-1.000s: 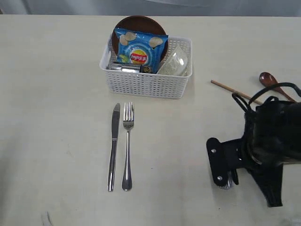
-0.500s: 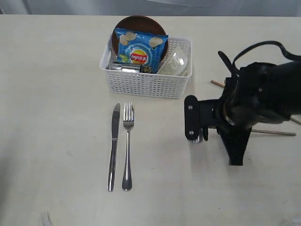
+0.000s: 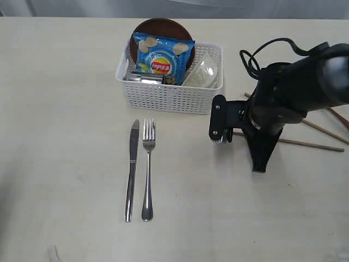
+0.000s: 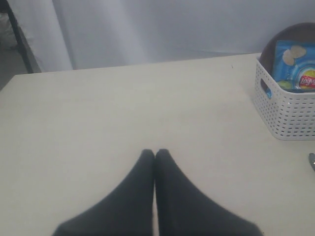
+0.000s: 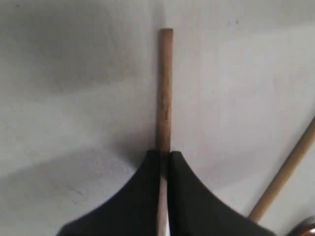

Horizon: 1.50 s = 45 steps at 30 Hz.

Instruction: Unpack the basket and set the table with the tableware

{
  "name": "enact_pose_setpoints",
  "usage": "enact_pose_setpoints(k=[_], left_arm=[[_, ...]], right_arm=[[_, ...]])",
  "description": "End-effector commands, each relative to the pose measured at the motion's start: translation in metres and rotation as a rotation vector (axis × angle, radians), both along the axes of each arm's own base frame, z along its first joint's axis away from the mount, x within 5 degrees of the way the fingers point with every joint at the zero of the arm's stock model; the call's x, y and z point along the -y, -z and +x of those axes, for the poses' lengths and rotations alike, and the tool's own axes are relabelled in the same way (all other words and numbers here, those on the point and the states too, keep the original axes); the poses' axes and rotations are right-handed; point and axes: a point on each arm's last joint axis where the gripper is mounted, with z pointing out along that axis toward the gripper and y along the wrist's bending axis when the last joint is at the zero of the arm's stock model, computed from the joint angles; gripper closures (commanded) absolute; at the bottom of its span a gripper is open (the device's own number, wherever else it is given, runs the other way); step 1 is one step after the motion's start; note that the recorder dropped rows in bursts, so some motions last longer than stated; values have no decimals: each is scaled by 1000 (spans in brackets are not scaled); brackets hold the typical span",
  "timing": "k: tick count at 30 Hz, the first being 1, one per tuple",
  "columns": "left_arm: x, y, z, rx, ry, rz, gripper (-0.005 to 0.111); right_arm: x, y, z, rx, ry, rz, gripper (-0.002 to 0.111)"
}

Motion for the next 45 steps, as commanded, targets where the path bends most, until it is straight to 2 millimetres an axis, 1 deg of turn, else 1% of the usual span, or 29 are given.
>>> enact_pose_setpoints(k=[1,7,11,14,15,17,18,20,21,22,25,28,30,32,34,36,38,40,41,43,45], left_arm=[[0,0,0,9,-2,1,107],[0,0,0,9,-2,1,107],[0,0,0,9,-2,1,107],[0,0,0,9,-2,1,107],[0,0,0,9,-2,1,107],[0,0,0,9,-2,1,107],[0,0,0,9,-2,1,107],[0,0,0,9,-2,1,107],[0,0,0,9,-2,1,107],[0,0,0,9,-2,1,107],[0,0,0,9,-2,1,107],[0,0,0,9,-2,1,107],[0,0,0,9,-2,1,107],[0,0,0,9,-2,1,107],[0,0,0,9,-2,1,107],[0,0,0,9,-2,1,107],[0,0,0,9,-2,1,107],[0,0,0,9,-2,1,107],[0,0,0,9,-2,1,107],[0,0,0,9,-2,1,107],[0,0,0,9,-2,1,107]], right_arm=[[1,2,3,23,81,34,109],[6,1,5,63,150,1,108],[12,-3,10,146,224,-35,108],[13,-4,11,165,245,-38,107],[13,-4,11,166,247,-37,104],[13,-4,11,167,254,-32,93],[13,-4,11,169,259,-27,84],[13,-4,11,170,263,-27,69],[14,-5,10,171,270,-42,63],[15,-5,10,175,269,-56,59],[17,-9,7,190,279,-129,58],[14,-16,1,219,297,-187,58],[8,-26,-1,263,335,-123,58],[4,-42,5,332,429,-26,58],[0,-63,12,418,575,84,58],[-2,-88,18,501,743,179,58],[-6,-112,22,519,861,254,58],[-14,-136,28,477,988,378,58],[-19,-144,31,438,1035,436,58],[-31,-162,40,303,1134,578,58],[-43,-172,49,168,1184,685,58]])
